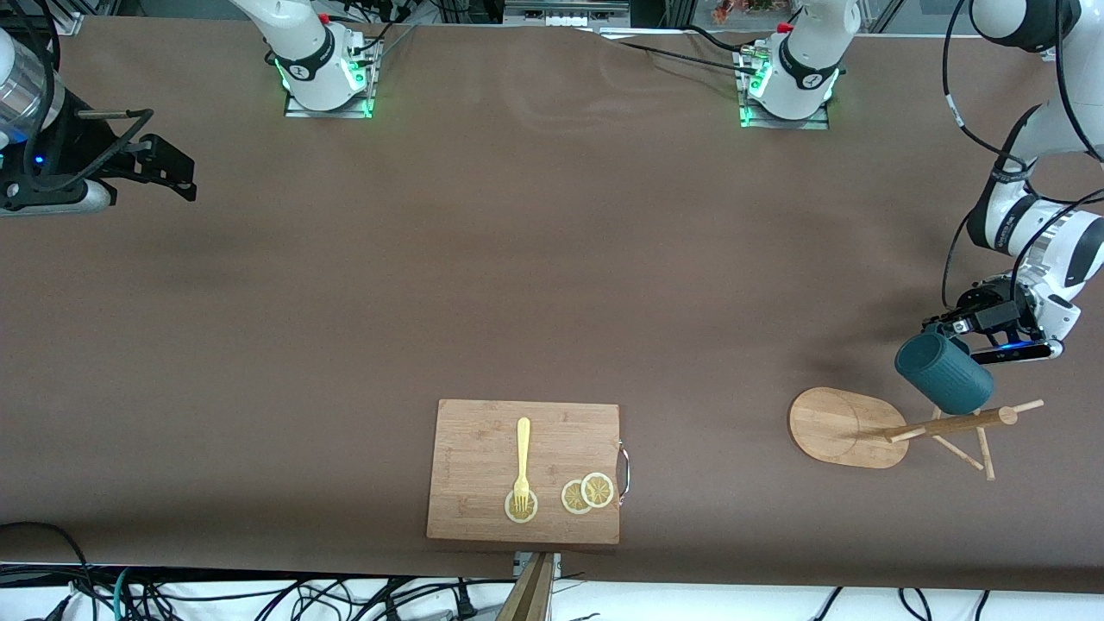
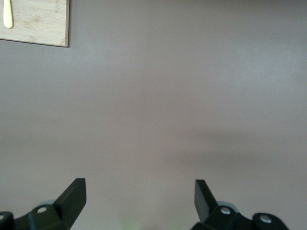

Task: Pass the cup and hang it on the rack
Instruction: 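Lower the mug handle onto a rack peg with the left gripper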

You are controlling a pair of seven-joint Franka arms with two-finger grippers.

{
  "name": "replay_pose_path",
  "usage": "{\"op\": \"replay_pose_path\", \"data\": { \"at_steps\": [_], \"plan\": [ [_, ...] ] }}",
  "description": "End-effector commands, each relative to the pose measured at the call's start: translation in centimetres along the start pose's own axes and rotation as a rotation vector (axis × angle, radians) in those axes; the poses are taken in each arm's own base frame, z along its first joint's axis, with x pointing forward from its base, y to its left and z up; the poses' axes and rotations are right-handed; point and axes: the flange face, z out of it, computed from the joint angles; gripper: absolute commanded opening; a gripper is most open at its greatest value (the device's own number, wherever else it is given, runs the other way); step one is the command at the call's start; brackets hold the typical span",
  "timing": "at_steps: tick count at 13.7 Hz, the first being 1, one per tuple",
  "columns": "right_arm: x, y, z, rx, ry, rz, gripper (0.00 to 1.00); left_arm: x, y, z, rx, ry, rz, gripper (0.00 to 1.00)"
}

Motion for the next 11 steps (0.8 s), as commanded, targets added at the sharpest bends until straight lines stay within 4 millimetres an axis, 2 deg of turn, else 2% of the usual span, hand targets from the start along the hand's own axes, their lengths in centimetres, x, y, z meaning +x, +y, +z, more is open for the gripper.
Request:
{"op": "replay_pose_path", "data": {
  "at_steps": [1, 5, 7, 9, 11],
  "plan": [
    [0.0, 0.1, -0.4, -0.012, 0.007, -0.009, 1.00, 0.9, -0.5, -0.3, -0.054, -0.015, 0.006, 0.00],
    [0.0, 0.0, -0.4, -0.012, 0.007, -0.011, 1.00, 1.2, -1.5, -0.7, -0.072, -0.007, -0.001, 0.02],
    [0.0, 0.1, -0.4, -0.012, 0.008, -0.009, 1.00, 1.2, -1.7, -0.8, -0.073, -0.004, -0.004, 0.07],
    [0.0, 0.0, -0.4, -0.012, 0.008, -0.011, 1.00, 1.2, -2.1, -1.0, -0.072, 0.000, -0.010, 0.16],
    [0.0, 0.1, -0.4, -0.012, 0.008, -0.011, 1.00, 1.2, -3.7, -1.5, -0.074, 0.015, -0.031, 0.37]
  ]
}}
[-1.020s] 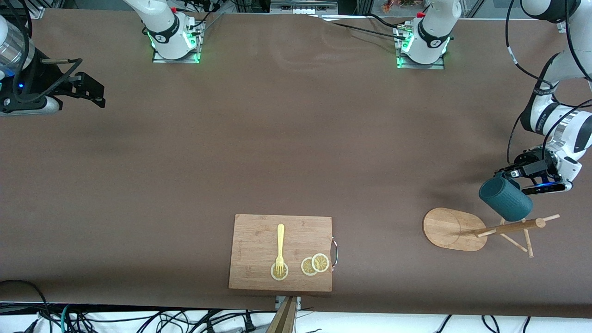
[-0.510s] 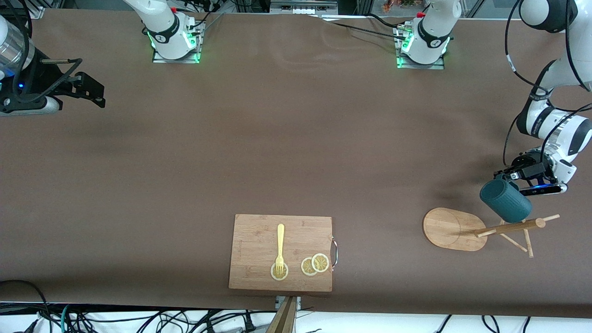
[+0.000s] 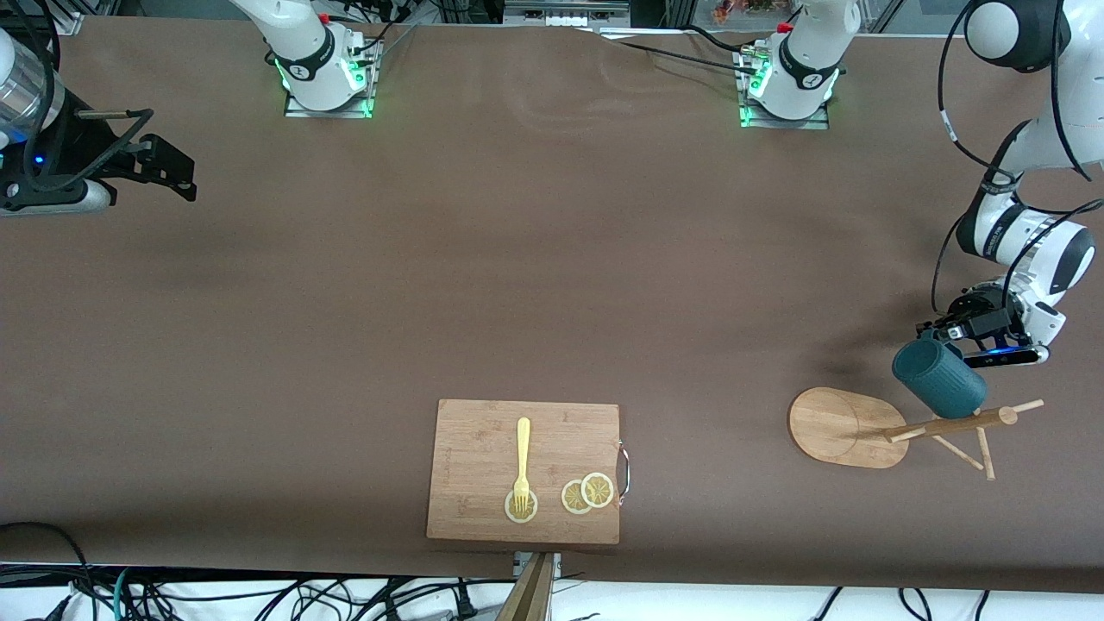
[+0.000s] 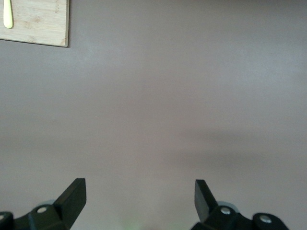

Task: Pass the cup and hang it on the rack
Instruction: 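Lower the mug handle onto a rack peg with the left gripper, then open the left gripper and pull it back from the mug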

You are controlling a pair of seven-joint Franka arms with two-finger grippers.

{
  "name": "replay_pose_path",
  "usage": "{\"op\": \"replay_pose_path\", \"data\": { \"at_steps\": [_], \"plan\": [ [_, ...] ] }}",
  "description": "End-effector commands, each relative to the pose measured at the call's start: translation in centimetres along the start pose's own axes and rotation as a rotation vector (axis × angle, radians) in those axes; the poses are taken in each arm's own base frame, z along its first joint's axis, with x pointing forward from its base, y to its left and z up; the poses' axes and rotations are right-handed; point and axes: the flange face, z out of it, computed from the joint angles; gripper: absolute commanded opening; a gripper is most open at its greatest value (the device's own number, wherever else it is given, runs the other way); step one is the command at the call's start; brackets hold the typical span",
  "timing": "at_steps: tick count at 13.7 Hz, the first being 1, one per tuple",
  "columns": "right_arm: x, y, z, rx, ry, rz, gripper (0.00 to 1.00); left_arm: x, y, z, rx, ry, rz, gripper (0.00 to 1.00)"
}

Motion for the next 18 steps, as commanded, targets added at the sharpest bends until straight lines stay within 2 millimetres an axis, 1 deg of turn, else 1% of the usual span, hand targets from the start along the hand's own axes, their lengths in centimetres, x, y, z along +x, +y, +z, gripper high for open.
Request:
{"op": "replay_pose_path", "data": {
  "at_steps": [1, 2, 3, 6, 9, 11, 14, 16, 17, 18],
  "plan": [
    [0.0, 0.0, -0.4, -0.013, 0.008, -0.012, 1.00, 0.7, -1.5, -0.7, -0.035, 0.012, 0.006, 0.46],
    [0.0, 0.1, -0.4, -0.013, 0.008, -0.011, 1.00, 0.6, -1.4, -0.6, -0.027, 0.004, 0.039, 0.68],
    [0.0, 0.1, -0.4, -0.012, 0.008, -0.011, 1.00, 0.4, -1.2, -0.6, -0.013, -0.008, 0.065, 1.00],
    [0.0, 0.0, -0.5, -0.012, 0.009, -0.012, 1.00, -0.7, 0.5, -0.7, 0.086, -0.091, 0.057, 1.00],
    [0.0, 0.1, -0.4, -0.012, 0.008, -0.011, 1.00, -2.0, 3.0, -1.2, 0.185, -0.161, 0.050, 1.00],
    [0.0, 0.1, -0.5, -0.012, 0.009, -0.011, 1.00, -3.3, 4.3, -1.4, 0.248, -0.240, 0.027, 1.00],
    [0.0, 0.0, -0.4, -0.014, 0.008, -0.012, 1.00, -5.7, 6.9, -1.6, 0.405, -0.375, -0.006, 1.00],
    [0.0, 0.0, -0.4, -0.014, 0.008, -0.012, 1.00, -7.7, 9.1, -1.4, 0.505, -0.484, -0.034, 1.00],
    [0.0, 0.0, -0.5, -0.012, 0.009, -0.012, 1.00, -8.4, 10.6, -0.9, 0.564, -0.523, -0.031, 1.00],
    [0.0, 0.0, -0.4, -0.012, 0.008, -0.012, 1.00, -8.7, 11.9, -0.2, 0.621, -0.557, -0.019, 1.00]
  ]
}}
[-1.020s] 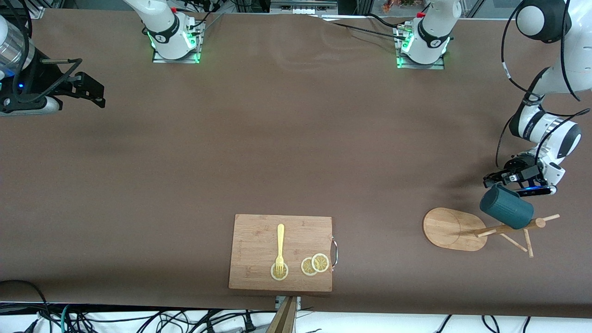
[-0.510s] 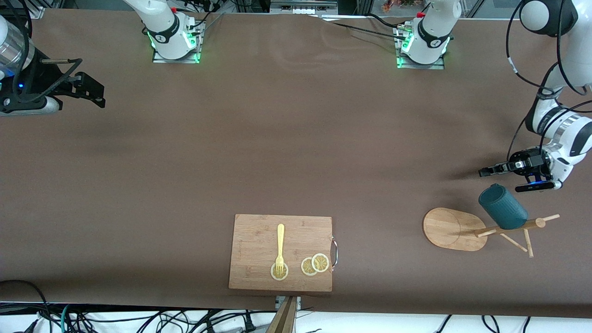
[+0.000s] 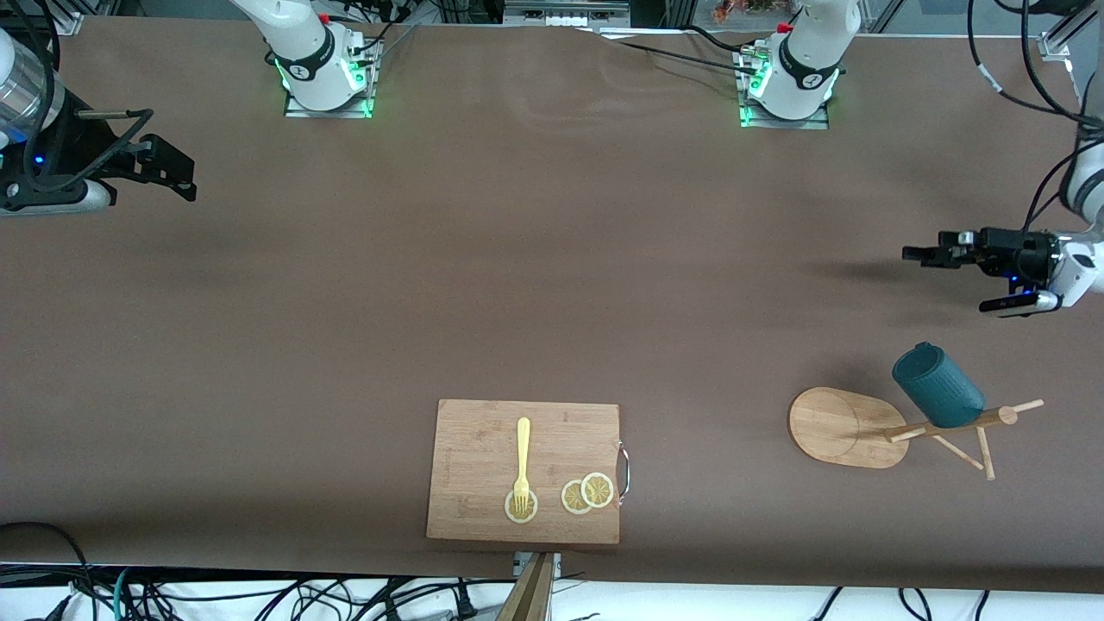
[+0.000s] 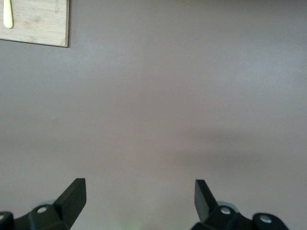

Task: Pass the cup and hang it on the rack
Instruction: 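Open the left gripper and pull it back from the mug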

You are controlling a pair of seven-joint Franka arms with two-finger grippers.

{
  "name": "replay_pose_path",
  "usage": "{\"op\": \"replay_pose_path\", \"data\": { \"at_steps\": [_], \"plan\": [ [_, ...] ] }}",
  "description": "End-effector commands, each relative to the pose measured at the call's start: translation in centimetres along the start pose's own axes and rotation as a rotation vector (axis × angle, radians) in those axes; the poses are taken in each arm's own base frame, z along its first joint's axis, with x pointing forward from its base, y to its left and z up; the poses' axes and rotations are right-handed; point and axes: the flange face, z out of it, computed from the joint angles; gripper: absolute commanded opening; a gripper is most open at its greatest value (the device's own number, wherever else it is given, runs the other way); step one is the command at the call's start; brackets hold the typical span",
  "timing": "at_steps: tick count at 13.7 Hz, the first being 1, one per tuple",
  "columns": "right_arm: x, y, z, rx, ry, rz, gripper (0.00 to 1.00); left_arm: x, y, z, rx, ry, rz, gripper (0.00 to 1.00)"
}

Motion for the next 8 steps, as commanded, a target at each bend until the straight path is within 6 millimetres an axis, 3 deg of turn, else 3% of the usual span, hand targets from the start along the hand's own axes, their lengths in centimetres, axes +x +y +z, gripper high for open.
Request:
{"op": "replay_pose_path", "data": {
  "at_steps": [1, 4, 8],
  "plan": [
    [0.0, 0.0, -0.4, -0.013, 0.007, -0.012, 1.00, -0.5, 5.5, 0.1, 0.188, -0.091, 0.037, 1.00],
    [0.0, 0.0, -0.4, -0.013, 0.007, -0.012, 1.00, 1.8, 11.7, 1.5, 0.396, -0.157, -0.043, 1.00],
    [0.0, 0.0, -0.4, -0.012, 0.007, -0.012, 1.00, 5.6, 20.6, 7.2, 0.695, -0.156, -0.135, 1.00]
  ]
}}
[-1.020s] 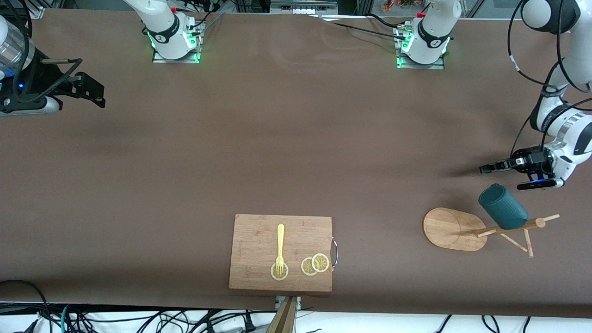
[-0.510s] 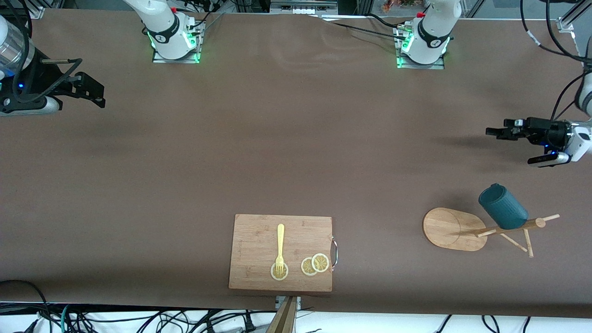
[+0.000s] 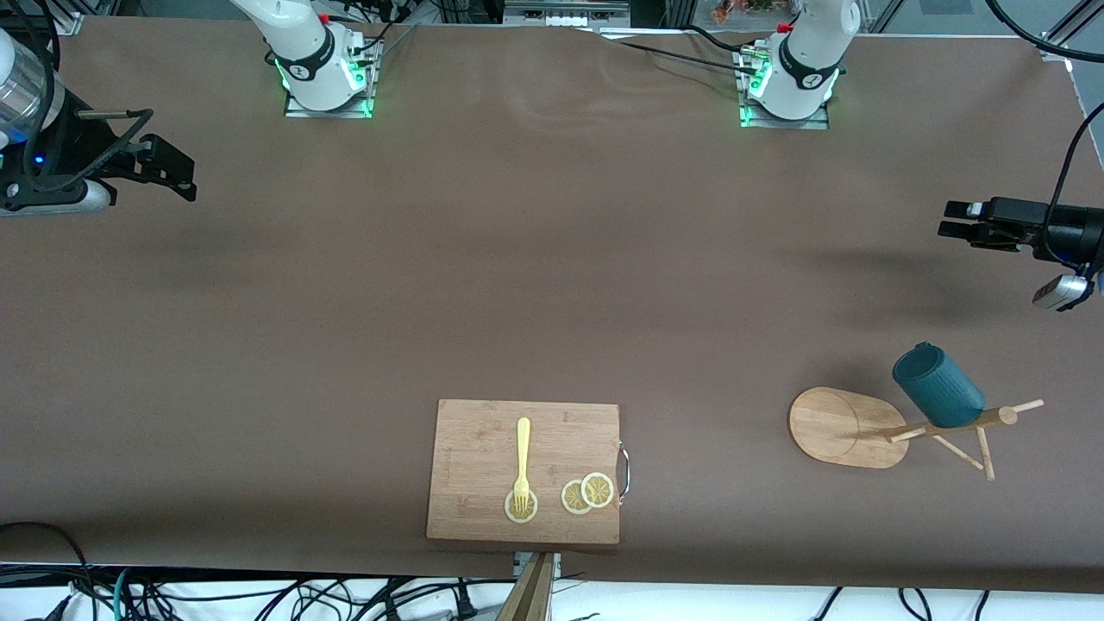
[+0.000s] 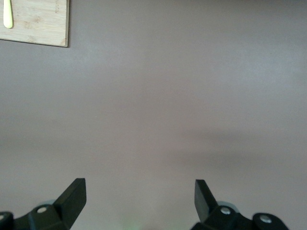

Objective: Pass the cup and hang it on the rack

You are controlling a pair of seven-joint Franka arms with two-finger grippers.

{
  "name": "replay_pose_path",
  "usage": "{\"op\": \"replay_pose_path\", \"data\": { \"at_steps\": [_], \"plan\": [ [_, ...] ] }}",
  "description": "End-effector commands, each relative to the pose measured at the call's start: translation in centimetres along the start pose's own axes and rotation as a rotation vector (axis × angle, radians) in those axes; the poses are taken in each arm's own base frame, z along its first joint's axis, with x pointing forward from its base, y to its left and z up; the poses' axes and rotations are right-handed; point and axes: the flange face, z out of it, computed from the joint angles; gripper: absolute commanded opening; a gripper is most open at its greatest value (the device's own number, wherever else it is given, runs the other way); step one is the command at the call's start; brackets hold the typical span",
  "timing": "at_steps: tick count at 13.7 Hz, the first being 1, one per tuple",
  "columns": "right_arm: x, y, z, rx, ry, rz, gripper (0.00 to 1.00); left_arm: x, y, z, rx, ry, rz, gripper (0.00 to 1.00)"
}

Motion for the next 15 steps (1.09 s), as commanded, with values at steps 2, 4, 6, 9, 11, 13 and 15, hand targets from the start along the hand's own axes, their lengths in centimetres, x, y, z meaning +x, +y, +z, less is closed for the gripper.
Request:
{"op": "replay_pose_path", "data": {
  "at_steps": [2, 4, 6, 9, 11, 13, 15],
  "plan": [
    [0.0, 0.0, -0.4, -0.013, 0.008, -0.012, 1.00, 2.9, 9.4, 0.1, 0.341, 0.023, -0.102, 1.00],
    [0.0, 0.0, -0.4, -0.012, 0.007, -0.012, 1.00, 3.5, 13.2, 0.3, 0.538, 0.053, -0.088, 1.00],
    [0.0, 0.0, -0.4, -0.012, 0.007, -0.012, 1.00, 3.7, 16.0, 0.2, 0.691, 0.101, -0.053, 1.00],
    [0.0, 0.0, -0.4, -0.012, 0.007, -0.012, 1.00, 2.7, 18.9, -1.2, 0.801, 0.202, -0.010, 1.00],
    [0.0, 0.0, -0.5, -0.012, 0.011, -0.012, 1.00, 1.3, 20.8, -2.7, 0.844, 0.285, 0.019, 1.00],
    [0.0, 0.0, -0.4, -0.012, 0.008, -0.012, 1.00, -0.7, 22.4, -3.8, 0.888, 0.329, 0.027, 1.00],
    [0.0, 0.0, -0.5, -0.012, 0.009, -0.012, 1.00, -0.3, 23.1, -2.8, 0.973, 0.300, 0.005, 1.00]
  ]
}}
